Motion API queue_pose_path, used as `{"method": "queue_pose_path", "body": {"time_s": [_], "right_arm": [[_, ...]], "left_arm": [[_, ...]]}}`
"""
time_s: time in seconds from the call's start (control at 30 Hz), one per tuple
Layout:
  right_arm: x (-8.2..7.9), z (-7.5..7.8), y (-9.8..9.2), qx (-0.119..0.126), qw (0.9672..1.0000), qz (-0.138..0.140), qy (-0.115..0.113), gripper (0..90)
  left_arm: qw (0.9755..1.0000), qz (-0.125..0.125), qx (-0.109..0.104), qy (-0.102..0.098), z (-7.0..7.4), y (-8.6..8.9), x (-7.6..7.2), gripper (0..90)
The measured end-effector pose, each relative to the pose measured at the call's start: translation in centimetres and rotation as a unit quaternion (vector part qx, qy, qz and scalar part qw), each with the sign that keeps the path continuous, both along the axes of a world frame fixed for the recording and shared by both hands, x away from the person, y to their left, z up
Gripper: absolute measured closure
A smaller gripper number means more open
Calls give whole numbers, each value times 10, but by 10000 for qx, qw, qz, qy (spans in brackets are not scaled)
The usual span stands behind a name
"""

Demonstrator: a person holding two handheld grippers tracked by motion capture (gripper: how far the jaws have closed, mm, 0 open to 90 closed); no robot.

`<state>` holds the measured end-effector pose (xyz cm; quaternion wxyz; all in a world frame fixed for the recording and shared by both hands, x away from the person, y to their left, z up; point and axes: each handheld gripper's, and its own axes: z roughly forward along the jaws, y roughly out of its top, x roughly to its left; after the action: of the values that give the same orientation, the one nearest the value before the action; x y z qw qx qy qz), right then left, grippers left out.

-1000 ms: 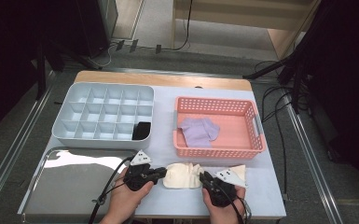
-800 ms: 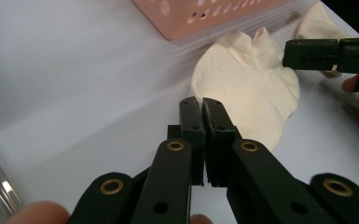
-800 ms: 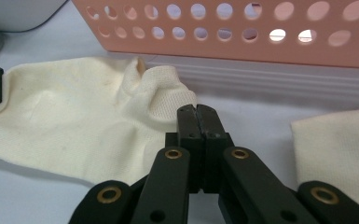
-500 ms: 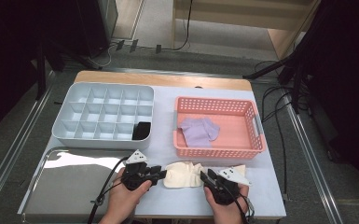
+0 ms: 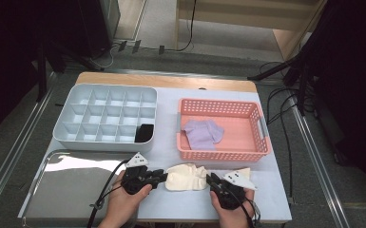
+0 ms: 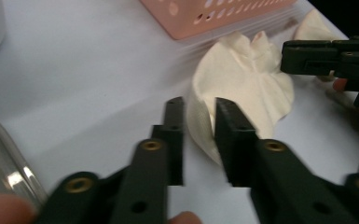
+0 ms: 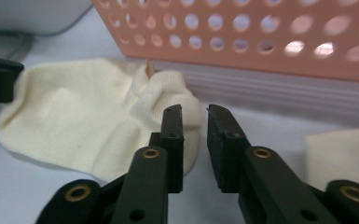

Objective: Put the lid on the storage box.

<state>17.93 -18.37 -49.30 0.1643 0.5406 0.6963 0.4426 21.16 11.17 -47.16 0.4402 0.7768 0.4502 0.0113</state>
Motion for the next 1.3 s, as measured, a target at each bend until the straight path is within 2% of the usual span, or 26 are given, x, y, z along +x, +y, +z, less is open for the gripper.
{"method": "queue_pose_path", "body": {"time_s": [0.03, 0.13, 0.3, 0.4, 0.53, 0.6, 0.7, 0.73, 0.77, 0.8, 0.83, 0.9, 0.93, 0.97, 1.1, 1.2, 1.27, 1.3], "right_arm": [[-3, 3, -4, 34, 10000, -38, -63, 746], [-11, 14, -17, 45, 9993, -201, -325, 719], [-20, 21, -38, -221, 9968, -554, -538, 653], [-21, 18, -47, -340, 9959, -694, -479, 602], [-21, 11, -56, -337, 9966, -713, -246, 525], [-21, 8, -56, -339, 9967, -701, -220, 514], [-22, 3, -51, -436, 9967, -677, -118, 433], [-22, 3, -51, -436, 9967, -677, -118, 433], [-20, -1, -46, -636, 9960, -615, -131, 382], [-20, -1, -46, -636, 9960, -615, -131, 382], [-20, -4, -43, -833, 9944, -611, -210, 388], [-20, -4, -43, -911, 9932, -679, -241, 435], [-20, -4, -43, -911, 9932, -679, -241, 435], [-21, -3, -46, -907, 9911, -920, -311, 460], [-18, -8, -52, -814, 9912, -980, -348, 497], [-17, -9, -52, -999, 9891, -1013, -381, 594], [-18, -8, -53, -1026, 9875, -1122, -410, 693], [-18, -9, -53, -963, 9878, -1144, -427, 744]], "left_arm": [[10000, -8, -20, -29, 1, 1, -1, 608], [9999, 40, -72, -66, 3, 4, -1, 556], [9998, 76, -106, -131, 4, 10, -1, 545], [9998, 75, -93, -161, 4, 12, -2, 538], [9998, 83, -102, -168, 4, 14, -3, 536], [9998, 65, -100, -154, 3, 14, -3, 536], [9998, 68, -123, -137, 2, 14, -3, 534], [9998, 68, -123, -137, 2, 14, -3, 533], [9998, 64, -127, -121, 1, 14, -3, 532], [9998, 64, -127, -121, 1, 14, -3, 531], [9998, 65, -126, -121, 1, 14, -3, 531], [9998, 74, -134, -127, 2, 15, -3, 530], [9998, 84, -129, -135, 2, 15, -3, 530], [9998, 98, -143, -133, 3, 16, -3, 530], [9998, 95, -158, -124, 3, 16, -3, 530], [9998, 94, -163, -118, 2, 16, -3, 530], [9997, 88, -177, -109, 2, 15, -4, 530], [9997, 77, -187, -104, 3, 15, -4, 530]]}}
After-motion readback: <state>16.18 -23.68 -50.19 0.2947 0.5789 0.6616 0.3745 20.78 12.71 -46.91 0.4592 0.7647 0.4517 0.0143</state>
